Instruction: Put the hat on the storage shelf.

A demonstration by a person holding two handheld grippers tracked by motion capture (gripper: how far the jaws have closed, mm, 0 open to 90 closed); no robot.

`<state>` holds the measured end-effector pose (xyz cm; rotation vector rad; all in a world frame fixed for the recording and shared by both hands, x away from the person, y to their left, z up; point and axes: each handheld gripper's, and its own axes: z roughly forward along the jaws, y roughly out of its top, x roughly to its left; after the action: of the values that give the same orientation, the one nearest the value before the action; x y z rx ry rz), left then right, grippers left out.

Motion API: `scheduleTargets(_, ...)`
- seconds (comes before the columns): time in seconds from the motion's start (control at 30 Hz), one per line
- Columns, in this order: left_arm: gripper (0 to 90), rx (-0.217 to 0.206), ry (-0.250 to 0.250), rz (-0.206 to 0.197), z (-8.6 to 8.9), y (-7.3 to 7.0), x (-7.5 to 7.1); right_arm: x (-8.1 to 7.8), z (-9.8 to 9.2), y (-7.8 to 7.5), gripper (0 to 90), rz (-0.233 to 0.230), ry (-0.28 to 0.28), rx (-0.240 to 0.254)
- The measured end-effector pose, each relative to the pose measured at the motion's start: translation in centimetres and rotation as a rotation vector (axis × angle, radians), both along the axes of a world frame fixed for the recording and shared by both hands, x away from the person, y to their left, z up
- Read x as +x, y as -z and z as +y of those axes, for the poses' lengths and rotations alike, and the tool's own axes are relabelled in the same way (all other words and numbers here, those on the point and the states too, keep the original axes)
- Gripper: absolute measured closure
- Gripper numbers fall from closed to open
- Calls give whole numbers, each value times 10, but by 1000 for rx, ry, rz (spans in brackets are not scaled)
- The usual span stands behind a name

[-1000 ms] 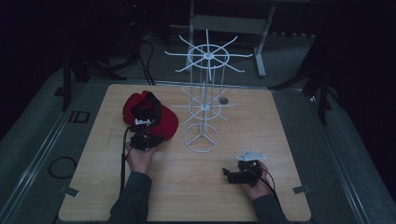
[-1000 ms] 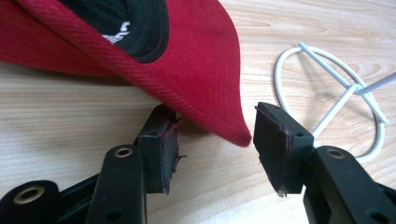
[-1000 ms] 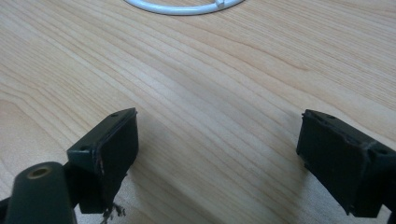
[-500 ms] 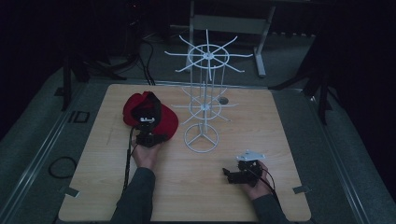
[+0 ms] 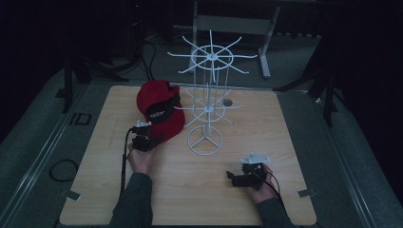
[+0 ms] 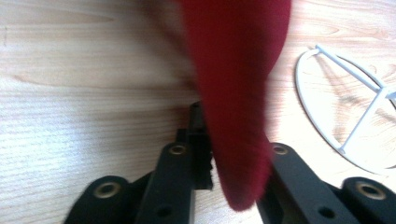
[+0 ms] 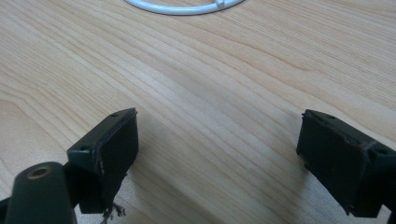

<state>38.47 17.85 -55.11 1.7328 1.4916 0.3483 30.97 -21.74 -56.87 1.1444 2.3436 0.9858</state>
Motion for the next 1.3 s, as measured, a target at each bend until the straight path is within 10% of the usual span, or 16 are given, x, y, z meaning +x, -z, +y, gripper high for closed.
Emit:
scheduleTargets(0.53, 863, 37, 3, -128, 3, -8, -13, 0, 0, 0, 126, 0, 0, 0)
scheduleTargets(1.3, 861, 12, -57, -297, 21, -70, -33, 0, 0, 0, 126, -2, -1, -1)
